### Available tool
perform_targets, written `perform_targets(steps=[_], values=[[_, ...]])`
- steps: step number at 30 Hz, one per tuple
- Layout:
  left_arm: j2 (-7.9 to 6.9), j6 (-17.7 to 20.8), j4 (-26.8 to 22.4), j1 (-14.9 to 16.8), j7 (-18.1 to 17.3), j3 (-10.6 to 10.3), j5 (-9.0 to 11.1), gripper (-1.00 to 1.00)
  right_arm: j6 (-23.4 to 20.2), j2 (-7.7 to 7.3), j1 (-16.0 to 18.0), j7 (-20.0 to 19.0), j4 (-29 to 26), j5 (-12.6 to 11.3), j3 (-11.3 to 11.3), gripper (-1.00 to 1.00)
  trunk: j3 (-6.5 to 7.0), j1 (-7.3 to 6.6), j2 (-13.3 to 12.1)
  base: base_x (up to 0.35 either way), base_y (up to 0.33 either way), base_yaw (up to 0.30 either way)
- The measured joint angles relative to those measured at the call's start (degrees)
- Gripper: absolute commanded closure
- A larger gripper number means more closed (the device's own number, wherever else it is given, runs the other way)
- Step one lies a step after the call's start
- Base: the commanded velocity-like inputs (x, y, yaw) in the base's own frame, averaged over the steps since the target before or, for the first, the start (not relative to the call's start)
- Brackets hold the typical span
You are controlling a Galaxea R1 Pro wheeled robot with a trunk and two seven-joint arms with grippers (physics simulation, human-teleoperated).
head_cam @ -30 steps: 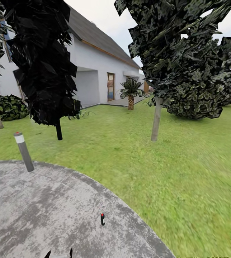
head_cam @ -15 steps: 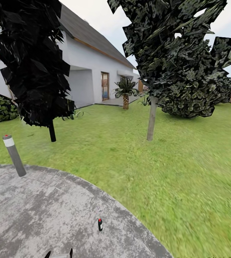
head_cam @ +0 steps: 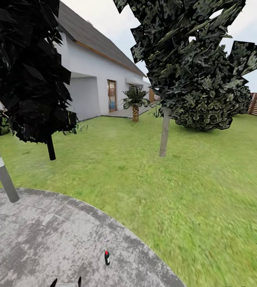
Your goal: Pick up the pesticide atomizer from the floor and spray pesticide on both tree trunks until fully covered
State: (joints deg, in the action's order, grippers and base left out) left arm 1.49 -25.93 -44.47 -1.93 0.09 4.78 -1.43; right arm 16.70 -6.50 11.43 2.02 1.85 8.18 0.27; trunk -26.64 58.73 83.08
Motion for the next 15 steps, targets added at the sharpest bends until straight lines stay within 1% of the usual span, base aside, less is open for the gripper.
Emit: perform_targets(steps=[5, 11, 15], values=[[0.0, 0.0, 0.0, 0.0, 0.0, 0.01, -0.58, -1.0, -0.02, 0.0, 0.0, 0.0, 0.0, 0.0, 0.0, -1.0, 0.27, 0.0, 0.0, 0.048, 0.0, -0.164], [0.0, 0.0, 0.0, 0.0, 0.0, -0.02, -0.81, -1.0, -0.04, 0.0, 0.0, 0.0, 0.0, 0.0, 0.0, -1.0, 0.38, 0.0, 0.0, 0.218, 0.0, -0.082], [0.0, 0.0, 0.0, 0.0, 0.0, 0.02, -0.84, -1.0, -0.04, 0.01, 0.0, 0.0, 0.0, 0.0, 0.0, -1.0, 0.45, 0.0, 0.0, 0.102, 0.0, -0.184]])
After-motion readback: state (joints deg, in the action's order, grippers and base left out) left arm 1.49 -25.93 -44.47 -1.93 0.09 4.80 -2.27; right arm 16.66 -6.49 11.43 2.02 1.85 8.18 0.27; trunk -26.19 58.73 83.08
